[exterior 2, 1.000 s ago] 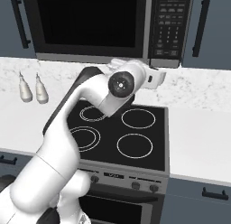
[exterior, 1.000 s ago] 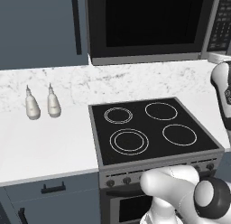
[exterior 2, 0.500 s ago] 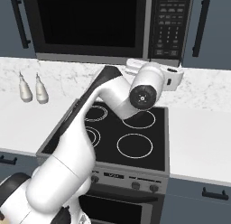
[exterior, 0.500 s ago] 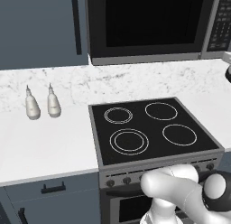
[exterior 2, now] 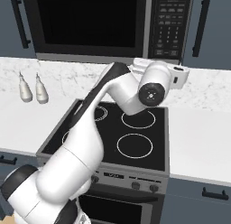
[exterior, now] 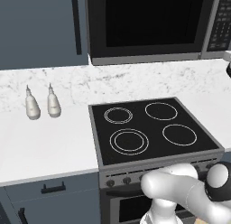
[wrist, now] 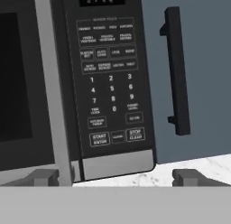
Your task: Open the microwave, place the bowl with waffle inside the microwave, then close the microwave door and turn it on.
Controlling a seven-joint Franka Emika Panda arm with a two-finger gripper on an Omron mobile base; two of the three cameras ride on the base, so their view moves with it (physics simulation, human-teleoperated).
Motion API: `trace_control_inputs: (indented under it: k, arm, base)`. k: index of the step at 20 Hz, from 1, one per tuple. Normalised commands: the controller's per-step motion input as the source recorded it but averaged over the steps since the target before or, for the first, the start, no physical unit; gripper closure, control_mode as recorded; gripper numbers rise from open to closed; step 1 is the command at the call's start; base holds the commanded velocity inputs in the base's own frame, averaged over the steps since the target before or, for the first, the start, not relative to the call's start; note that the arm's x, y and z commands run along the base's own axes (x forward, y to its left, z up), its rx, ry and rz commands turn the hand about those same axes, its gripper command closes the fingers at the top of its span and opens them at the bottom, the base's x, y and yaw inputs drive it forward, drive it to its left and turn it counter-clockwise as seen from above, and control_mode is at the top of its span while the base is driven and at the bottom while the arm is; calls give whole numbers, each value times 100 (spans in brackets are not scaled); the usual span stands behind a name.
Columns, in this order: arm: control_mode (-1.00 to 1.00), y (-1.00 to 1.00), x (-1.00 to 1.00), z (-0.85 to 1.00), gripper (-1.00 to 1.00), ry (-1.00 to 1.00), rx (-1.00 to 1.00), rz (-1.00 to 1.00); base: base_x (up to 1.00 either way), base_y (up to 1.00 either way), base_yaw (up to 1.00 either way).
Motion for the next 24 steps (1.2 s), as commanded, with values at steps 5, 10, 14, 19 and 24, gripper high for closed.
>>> trace_control_inputs:
  k: [5, 10, 14, 19, 24]
  arm:
    - [-100, -16, 53, -1, -100, 1, 0, 0]
    - [-100, -23, 36, 0, -100, 0, 0, 0]
    - [-100, -7, 34, -1, -100, 1, 0, 0]
    - [-100, -5, 36, -4, -100, 2, 0, 0]
    - [-100, -7, 31, -3, -100, 4, 0, 0]
  base:
    - [0, 0, 0]
    - [0, 0, 0]
    - [0, 0, 0]
    - [0, 0, 0]
    - [0, 0, 0]
